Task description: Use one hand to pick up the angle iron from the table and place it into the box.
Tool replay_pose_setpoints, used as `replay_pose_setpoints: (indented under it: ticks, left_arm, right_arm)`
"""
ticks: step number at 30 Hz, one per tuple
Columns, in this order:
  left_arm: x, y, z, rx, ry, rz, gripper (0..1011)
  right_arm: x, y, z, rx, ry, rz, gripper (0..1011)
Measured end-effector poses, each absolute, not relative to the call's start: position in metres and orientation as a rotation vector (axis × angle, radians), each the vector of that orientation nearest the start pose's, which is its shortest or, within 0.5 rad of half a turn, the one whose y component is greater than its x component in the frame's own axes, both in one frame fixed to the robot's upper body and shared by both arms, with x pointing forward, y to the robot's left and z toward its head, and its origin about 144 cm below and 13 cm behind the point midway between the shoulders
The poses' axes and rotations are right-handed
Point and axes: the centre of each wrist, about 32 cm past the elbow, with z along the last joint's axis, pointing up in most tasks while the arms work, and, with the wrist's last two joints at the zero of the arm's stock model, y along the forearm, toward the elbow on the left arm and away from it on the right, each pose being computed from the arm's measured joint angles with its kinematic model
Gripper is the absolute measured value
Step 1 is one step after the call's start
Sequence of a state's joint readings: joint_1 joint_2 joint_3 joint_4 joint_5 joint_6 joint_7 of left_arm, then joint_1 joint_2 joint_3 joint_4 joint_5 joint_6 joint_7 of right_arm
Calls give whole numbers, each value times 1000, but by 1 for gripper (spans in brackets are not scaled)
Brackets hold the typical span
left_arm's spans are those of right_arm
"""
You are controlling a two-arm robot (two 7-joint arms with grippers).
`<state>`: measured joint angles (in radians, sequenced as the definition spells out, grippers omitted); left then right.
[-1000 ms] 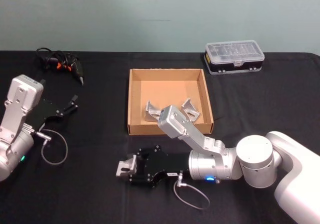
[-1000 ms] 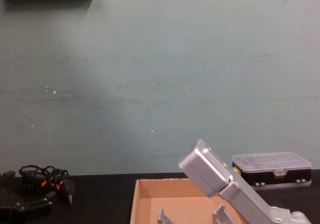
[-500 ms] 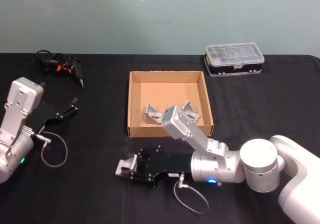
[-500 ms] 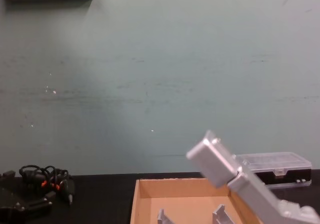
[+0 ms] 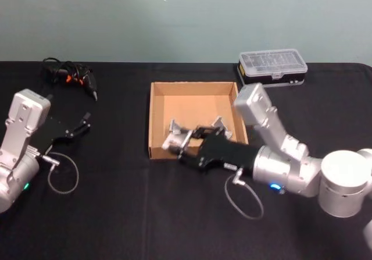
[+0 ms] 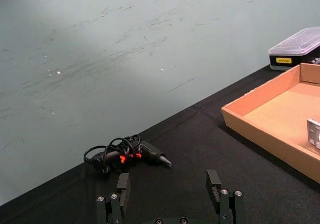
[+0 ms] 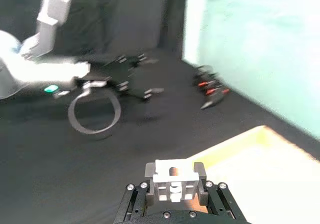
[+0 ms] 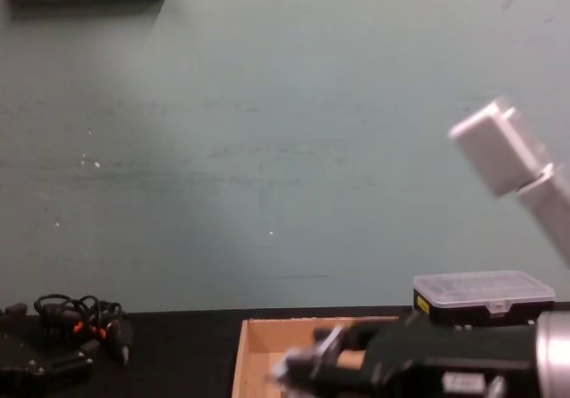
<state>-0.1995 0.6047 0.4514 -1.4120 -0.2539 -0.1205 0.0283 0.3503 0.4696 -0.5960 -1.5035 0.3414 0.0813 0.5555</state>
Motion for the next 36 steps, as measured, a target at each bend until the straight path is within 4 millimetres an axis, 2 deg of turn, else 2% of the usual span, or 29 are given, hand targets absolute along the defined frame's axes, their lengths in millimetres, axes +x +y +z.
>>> replay_pose_setpoints:
  ticks: [7, 16, 26, 36]
  left_arm:
    - [489, 310, 1140, 305, -285, 1248, 1000]
    - [489, 310, 1140, 305, -285, 1248, 1000]
    - [489, 310, 1140, 304, -285, 1248, 1000]
    - [489, 310, 1140, 304, -285, 1248, 1000]
  right_arm:
    - [516, -230, 1205, -205, -112, -662, 456]
    - [533, -237, 1212, -219, -89, -762, 456]
    - [567, -220, 1215, -295, -49, -790, 456]
    - [599, -206, 1209, -355, -3, -823, 456]
